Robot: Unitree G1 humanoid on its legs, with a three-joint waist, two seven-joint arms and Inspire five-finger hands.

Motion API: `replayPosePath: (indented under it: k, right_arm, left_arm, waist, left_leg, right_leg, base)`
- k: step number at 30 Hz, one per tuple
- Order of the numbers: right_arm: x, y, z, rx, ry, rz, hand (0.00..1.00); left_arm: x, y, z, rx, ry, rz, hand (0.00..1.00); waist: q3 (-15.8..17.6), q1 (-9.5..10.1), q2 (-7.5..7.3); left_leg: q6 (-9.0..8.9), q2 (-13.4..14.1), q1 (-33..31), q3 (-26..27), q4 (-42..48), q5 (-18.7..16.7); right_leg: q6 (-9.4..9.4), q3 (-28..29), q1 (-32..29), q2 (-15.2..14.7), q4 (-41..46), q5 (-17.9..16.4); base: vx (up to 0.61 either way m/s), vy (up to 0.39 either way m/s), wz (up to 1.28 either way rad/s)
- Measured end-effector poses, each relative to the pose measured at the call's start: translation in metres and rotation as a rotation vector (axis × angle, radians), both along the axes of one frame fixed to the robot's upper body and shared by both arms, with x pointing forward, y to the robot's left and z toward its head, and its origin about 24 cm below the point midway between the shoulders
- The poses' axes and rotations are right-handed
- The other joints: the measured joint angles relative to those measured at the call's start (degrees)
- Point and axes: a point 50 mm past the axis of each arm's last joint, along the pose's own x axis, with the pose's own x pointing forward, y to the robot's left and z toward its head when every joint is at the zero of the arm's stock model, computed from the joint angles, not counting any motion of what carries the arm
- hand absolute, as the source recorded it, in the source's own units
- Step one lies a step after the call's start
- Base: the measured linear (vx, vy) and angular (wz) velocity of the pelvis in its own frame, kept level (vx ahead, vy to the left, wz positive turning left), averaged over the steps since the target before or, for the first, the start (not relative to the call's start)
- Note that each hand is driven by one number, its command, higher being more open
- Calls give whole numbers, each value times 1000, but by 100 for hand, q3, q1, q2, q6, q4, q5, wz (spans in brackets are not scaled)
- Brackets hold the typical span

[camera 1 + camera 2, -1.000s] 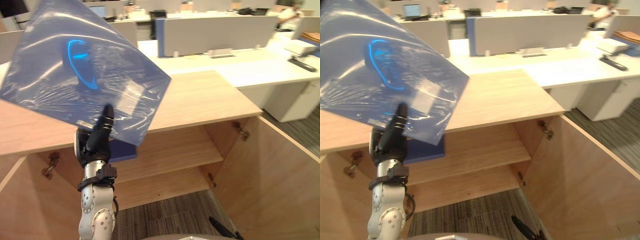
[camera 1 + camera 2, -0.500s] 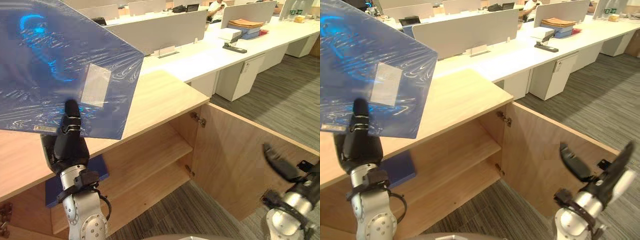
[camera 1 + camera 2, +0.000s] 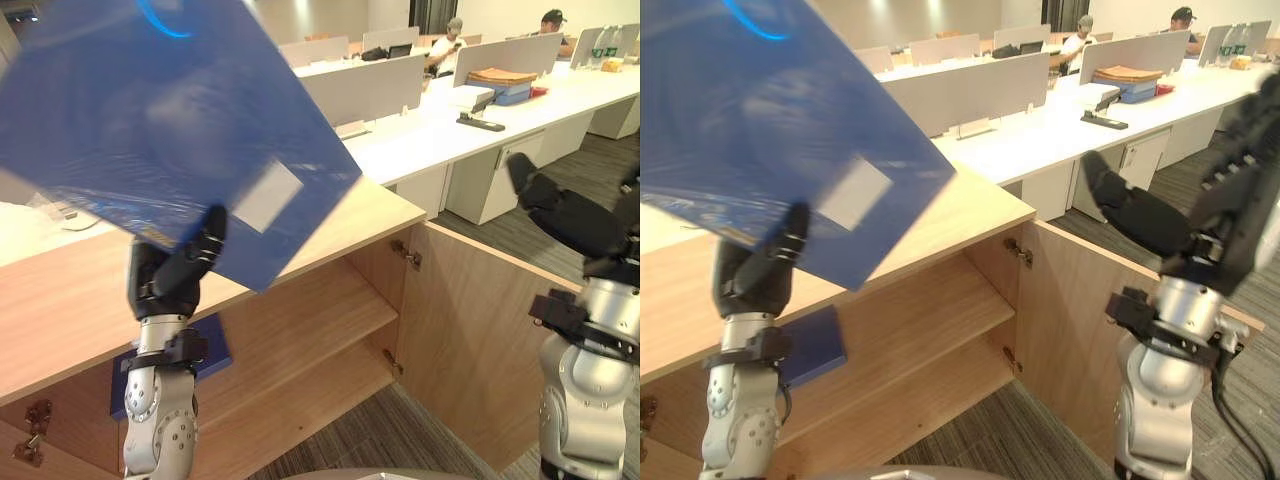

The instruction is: Walk over to the cabinet, pick up the folder, carry it to the office cabinet, place the folder inside the office cabinet, then close the office cabinet door

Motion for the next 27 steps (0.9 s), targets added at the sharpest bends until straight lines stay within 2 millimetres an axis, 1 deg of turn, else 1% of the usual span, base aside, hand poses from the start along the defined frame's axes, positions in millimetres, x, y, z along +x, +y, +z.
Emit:
replayPosePath:
  k: [2, 3, 5, 8, 11, 13, 16, 20, 25, 26, 27]
  right_arm:
    - [12, 8, -3, -17, 40, 166, 100]
    - [16, 12, -4, -22, 55, 216, 100]
    - [31, 23, -15, -16, 132, 415, 100]
    - [44, 39, -23, -37, 211, 583, 100]
    - [52, 52, -28, -78, 261, 688, 100]
    - [57, 60, -33, -105, 301, 752, 100]
    - [62, 72, -42, -122, 373, 851, 100]
    - [69, 71, -50, -112, 448, 894, 100]
    - [72, 69, -52, -193, 530, 912, 100]
    - [73, 67, -54, -223, 557, 908, 0]
    - [72, 65, -55, -219, 576, 918, 0]
  left_arm:
    - [5, 0, -4, 62, 29, -41, 0]
    - [5, 0, -5, 74, 34, -51, 0]
    - [7, 2, -9, 104, 52, -75, 0]
    - [8, 5, -14, 129, 88, -86, 0]
    - [10, 5, -20, 146, 124, -100, 0]
    - [11, 1, -21, 185, 132, -132, 0]
    - [14, -5, -20, 235, 136, -157, 0]
    - [15, 0, -21, 278, 155, -144, 0]
    - [15, 6, -16, 349, 168, -158, 0]
    - [15, 7, -16, 363, 175, -173, 0]
    - [16, 6, -16, 364, 184, -191, 0]
  waist:
    - [-10, 38, -34]
    - [-21, 52, -37]
    - [-51, 104, -114]
    - [-77, 145, -164]
    - [-84, 189, -182]
    - [-109, 257, -225]
    - [-106, 277, -297]
    - [-70, 281, -352]
    - [-42, 286, -386]
    - [-33, 288, -395]
    - [-30, 300, -400]
  left_leg:
    - [4, -17, 40, -23, -1, 0]
    - [6, -18, 43, -31, -1, 1]
    - [19, -31, 45, -92, -2, 11]
    - [53, -77, 45, -189, -46, 38]
    - [68, -136, 89, -292, -87, 48]
    - [100, -174, 99, -325, -145, 70]
    - [157, -228, 100, -418, -221, 113]
    - [158, -298, 93, -500, -245, 127]
    - [158, -338, 99, -510, -247, 127]
    - [158, -339, 106, -512, -247, 127]
    - [158, -339, 113, -515, -247, 127]
  right_leg:
    - [-5, -14, 89, -40, -93, 45]
    - [-7, -19, 110, -47, -119, 54]
    - [-11, -73, 152, -75, -161, 68]
    - [-34, -165, 196, -129, -202, 84]
    - [-35, -252, 312, -206, -279, 87]
    - [-35, -290, 337, -247, -320, 87]
    - [-35, -382, 366, -300, -354, 87]
    - [-34, -467, 400, -381, -383, 86]
    - [-33, -476, 419, -425, -395, 85]
    - [-33, -481, 430, -429, -397, 85]
    - [-33, -488, 439, -431, -399, 85]
  base:
    - [-3, 25, 6]
    - [1, 20, 4]
    - [10, 6, 13]
    - [22, 8, 18]
    - [30, 24, 18]
    - [24, 32, 12]
    - [1, 21, 17]
    - [-9, 25, 10]
    - [-9, 9, 1]
    - [-38, 10, 2]
    - [-45, 10, 2]
